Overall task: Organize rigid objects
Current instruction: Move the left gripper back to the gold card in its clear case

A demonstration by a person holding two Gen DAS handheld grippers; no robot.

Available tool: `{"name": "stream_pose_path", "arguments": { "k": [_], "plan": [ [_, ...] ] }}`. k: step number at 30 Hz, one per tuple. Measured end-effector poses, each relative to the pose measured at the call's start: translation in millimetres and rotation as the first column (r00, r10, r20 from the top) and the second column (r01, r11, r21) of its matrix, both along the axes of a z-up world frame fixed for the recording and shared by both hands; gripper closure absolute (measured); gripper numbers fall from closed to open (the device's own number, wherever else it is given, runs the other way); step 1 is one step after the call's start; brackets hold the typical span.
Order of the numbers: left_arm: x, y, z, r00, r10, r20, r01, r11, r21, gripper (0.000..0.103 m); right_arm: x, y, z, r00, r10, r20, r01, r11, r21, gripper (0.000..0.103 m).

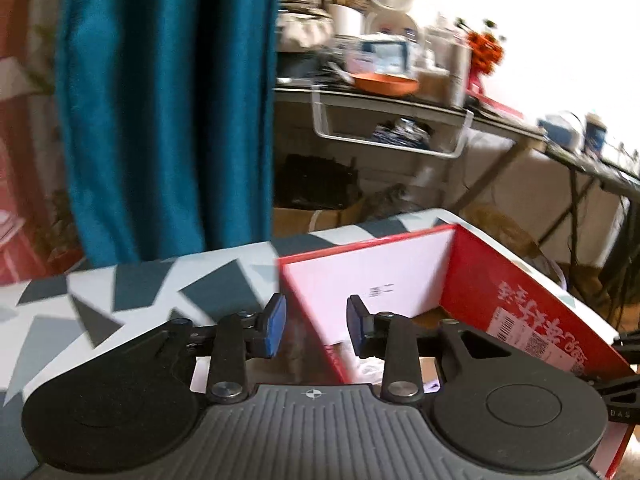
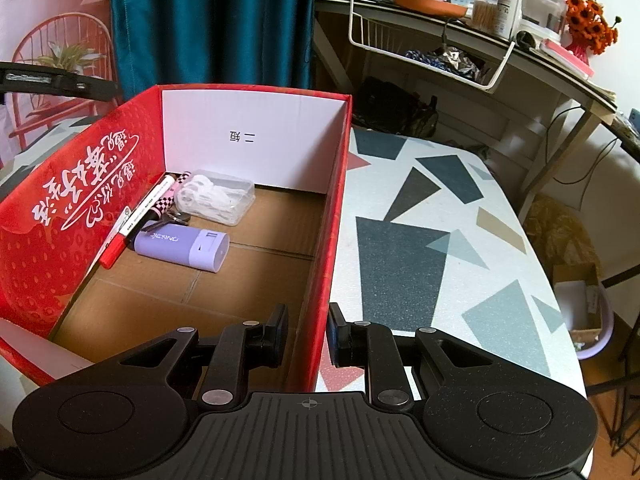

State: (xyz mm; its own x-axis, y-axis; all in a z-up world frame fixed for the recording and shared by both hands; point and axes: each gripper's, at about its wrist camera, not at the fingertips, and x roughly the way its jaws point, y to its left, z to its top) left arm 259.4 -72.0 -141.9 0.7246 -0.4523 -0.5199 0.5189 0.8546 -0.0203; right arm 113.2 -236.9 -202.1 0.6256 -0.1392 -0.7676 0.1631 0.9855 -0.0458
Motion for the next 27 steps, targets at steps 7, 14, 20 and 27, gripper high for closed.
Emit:
{"name": "stream_pose_path", "arguments": {
  "k": [7,14,20,27],
  "plan": [
    [-7.4,42.2,-10.1,0.988,0.142,-0.066,-0.142,0.99,0.012,0.057,-0.9,-1.8,0.2,1.0,-0.001,0.003,0.001,1.0,0.003,0.084],
    [-24.0,61.3,-41.0,0.958,0.223,-0.181,-0.223,0.975,0.022,0.05,-0.8,-1.6,0.1,1.0,-0.001,0.003,0.001,1.0,0.003,0.084],
    [-32.6,60.9,-75.3,0.927,0.274,-0.255,-0.26,0.962,0.088,0.033,-0.9,-1.5,0.0,1.0,-0.001,0.004,0.001,1.0,0.002,0.084],
    [-35.8,52.0,-94.7,0.927,0.271,-0.259,-0.238,0.959,0.152,0.019,-1.0,-1.9,0.6,1.0,0.001,0.002,-0.001,1.0,0.002,0.084]
  ]
}}
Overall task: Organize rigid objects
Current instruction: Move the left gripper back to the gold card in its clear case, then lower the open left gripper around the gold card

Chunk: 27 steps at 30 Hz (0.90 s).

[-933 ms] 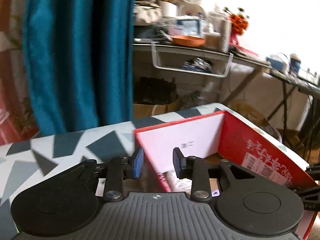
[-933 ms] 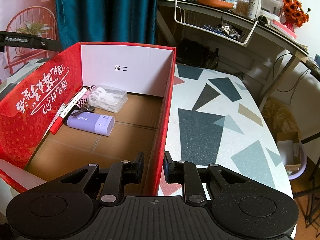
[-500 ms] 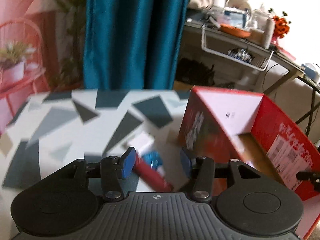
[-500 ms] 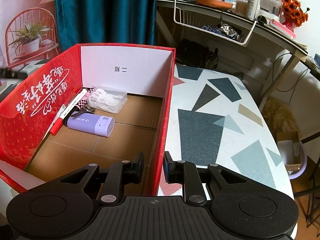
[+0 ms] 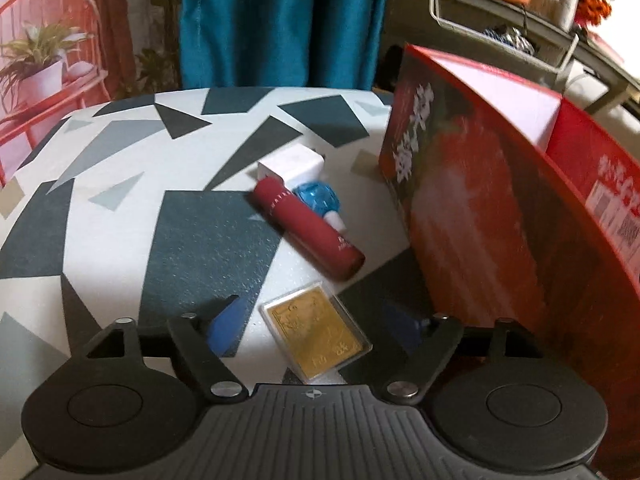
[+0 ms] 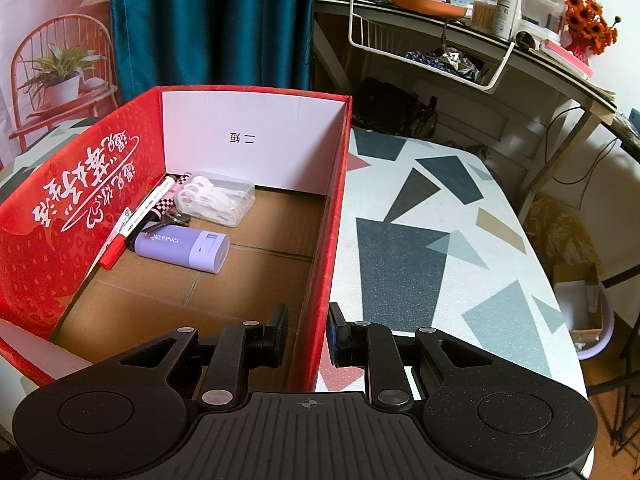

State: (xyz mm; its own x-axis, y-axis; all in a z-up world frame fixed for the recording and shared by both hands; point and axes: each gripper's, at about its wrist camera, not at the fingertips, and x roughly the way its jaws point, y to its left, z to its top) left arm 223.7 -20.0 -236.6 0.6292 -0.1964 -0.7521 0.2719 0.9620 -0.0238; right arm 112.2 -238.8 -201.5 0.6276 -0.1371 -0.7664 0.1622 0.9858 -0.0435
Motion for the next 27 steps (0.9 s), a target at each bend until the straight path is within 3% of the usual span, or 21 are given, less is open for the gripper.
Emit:
{"name": "stream_pose_path", "arguments": {
  "k": [7,17,27],
  "plan": [
    [-10.5,-9.6,-11.3,1.0,-0.021,0.007,0.02,0.995,0.093,0.01,0.0,0.1,-0.2,1.0,0.0,0.0,0.0,1.0,0.0,0.083],
    [-12.8,8.5,-10.8,0.997,0.078,0.005,-0.078,0.993,0.085,0.0,-0.1,0.0,-0.2,1.0,0.0,0.001,0.0,1.0,0.001,0.083],
    [-16.2,9.2,-13.8,0.993,0.114,0.042,-0.117,0.99,0.076,0.0,-0.2,-0.1,-0.2,1.0,0.0,0.001,0.0,1.0,0.0,0.083]
  ]
}}
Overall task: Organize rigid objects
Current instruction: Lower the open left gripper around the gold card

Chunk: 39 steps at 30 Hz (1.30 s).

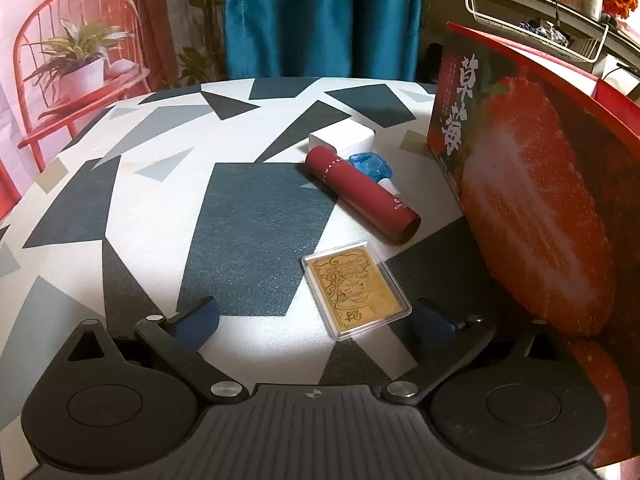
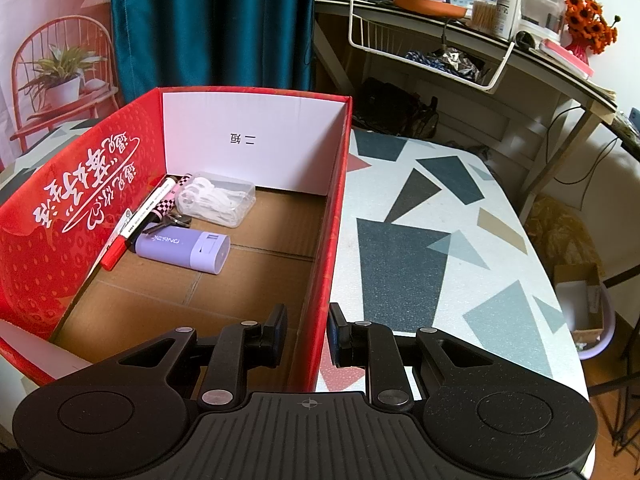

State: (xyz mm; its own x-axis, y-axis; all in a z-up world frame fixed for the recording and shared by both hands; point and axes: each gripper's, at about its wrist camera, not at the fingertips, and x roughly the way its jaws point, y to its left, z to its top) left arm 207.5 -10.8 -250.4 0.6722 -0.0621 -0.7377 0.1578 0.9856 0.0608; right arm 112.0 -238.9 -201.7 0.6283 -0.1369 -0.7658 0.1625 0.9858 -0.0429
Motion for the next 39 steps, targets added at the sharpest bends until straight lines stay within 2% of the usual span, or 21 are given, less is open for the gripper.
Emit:
{"name": "stream_pose_path", "arguments": {
  "k": [10,13,19,23,25,27,32,34,36,37,39],
  "plan": [
    [0.0,0.7,1.3,1.0,0.011,-0.013,-0.011,1.0,-0.003,0.0,0.0,-0.2,0.0,1.0,0.001,0.0,-0.001,1.0,0.0,0.083],
    [1.2,3.2,2.8,0.998,0.05,-0.031,-0.05,0.999,0.0,0.0,-0.2,-0.2,-0.1,1.0,0.0,0.0,0.0,1.0,0.0,0.083],
    [0.4,16.8,4.6,0.988,0.153,-0.019,-0.153,0.988,0.021,0.0,-0.1,-0.3,0.0,1.0,0.0,0.001,0.0,1.0,0.0,0.083],
    [4.4,14.8,8.9,0.993,0.119,0.012,-0.119,0.992,0.038,0.001,-0.2,-0.3,-0.2,1.0,0.0,0.001,0.0,1.0,0.0,0.083],
    [7.1,12.2,10.6,0.994,0.107,0.027,-0.107,0.994,0.023,0.003,-0.2,-0.4,-0.2,1.0,0.0,0.001,0.0,1.0,0.0,0.083],
    [12.3,10.5,8.9,0.996,0.093,0.017,-0.093,0.996,0.001,0.008,-0.2,-0.4,-0.2,1.0,0.0,0.001,0.0,1.0,0.0,0.083],
    [25.2,5.0,3.3,0.997,0.076,0.03,-0.076,0.997,0.018,0.015,-0.2,-0.7,-0.1,1.0,0.001,0.0,-0.001,1.0,0.0,0.082],
    [30.1,2.4,4.8,0.997,0.072,0.035,-0.073,0.997,0.026,0.025,0.2,-0.6,0.5,1.0,0.003,0.0,-0.003,1.0,-0.001,0.082],
    [30.5,-0.3,6.7,0.998,0.047,0.035,-0.047,0.999,0.016,0.049,0.2,-0.6,0.5,1.0,0.003,0.0,-0.003,1.0,-0.001,0.082],
    [29.0,-2.4,7.4,0.999,0.028,0.035,-0.028,1.0,0.008,0.054,0.0,-0.7,0.4,1.0,0.002,0.0,-0.002,1.0,0.0,0.082],
    [23.5,-7.0,7.5,0.999,0.011,0.042,-0.012,0.999,0.035,0.055,0.1,-0.5,0.4,1.0,0.002,-0.001,-0.002,1.0,-0.001,0.082]
  ]
}}
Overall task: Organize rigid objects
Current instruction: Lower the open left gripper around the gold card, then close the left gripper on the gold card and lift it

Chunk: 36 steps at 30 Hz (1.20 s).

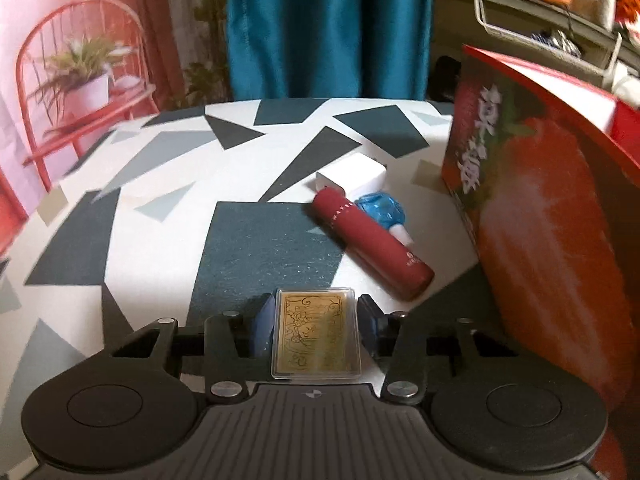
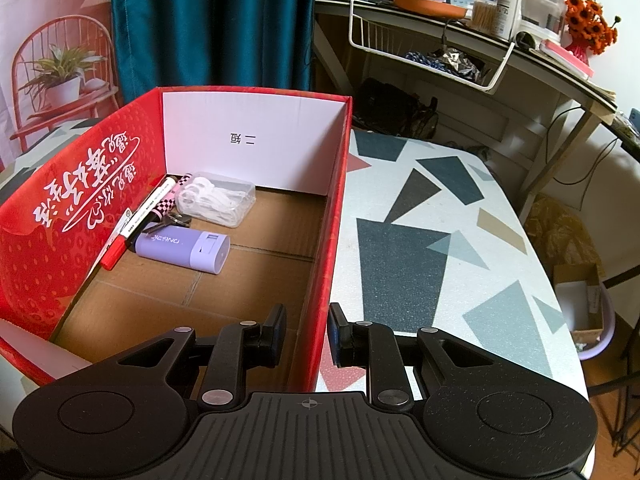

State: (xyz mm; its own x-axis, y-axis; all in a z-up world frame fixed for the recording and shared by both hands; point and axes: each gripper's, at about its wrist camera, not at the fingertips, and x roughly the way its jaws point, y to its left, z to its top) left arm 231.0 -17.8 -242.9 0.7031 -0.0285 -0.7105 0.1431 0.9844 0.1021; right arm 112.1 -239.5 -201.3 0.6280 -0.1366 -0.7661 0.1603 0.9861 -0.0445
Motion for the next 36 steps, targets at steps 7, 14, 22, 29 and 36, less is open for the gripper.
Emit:
{"name": "stream_pose_path", "arguments": {
  "k": [7,14,22,29,36],
  "plan": [
    [-16.6,6.5,-0.6,1.0,-0.019,-0.003,0.019,0.999,-0.042,0.055,0.1,0.2,0.4,1.0,-0.001,0.002,0.001,1.0,-0.003,0.083],
    [-21.8,8.6,3.2,1.0,-0.018,0.012,0.019,0.998,-0.059,0.055,-1.2,0.8,-0.3,1.0,-0.01,0.004,0.01,1.0,-0.018,0.088],
    [-24.4,8.2,11.5,0.998,-0.033,0.046,0.036,0.997,-0.075,0.055,-1.4,0.5,-0.4,1.0,-0.013,0.006,0.014,1.0,-0.021,0.09],
    [-19.4,10.8,34.4,0.992,-0.054,0.113,0.062,0.995,-0.073,0.055,-2.6,0.5,-0.4,1.0,-0.016,0.01,0.017,1.0,-0.024,0.09],
    [-9.4,8.2,71.0,0.974,-0.096,0.203,0.115,0.99,-0.084,0.055,-2.7,-0.3,0.3,1.0,-0.015,0.011,0.015,1.0,-0.027,0.09]
  ]
}}
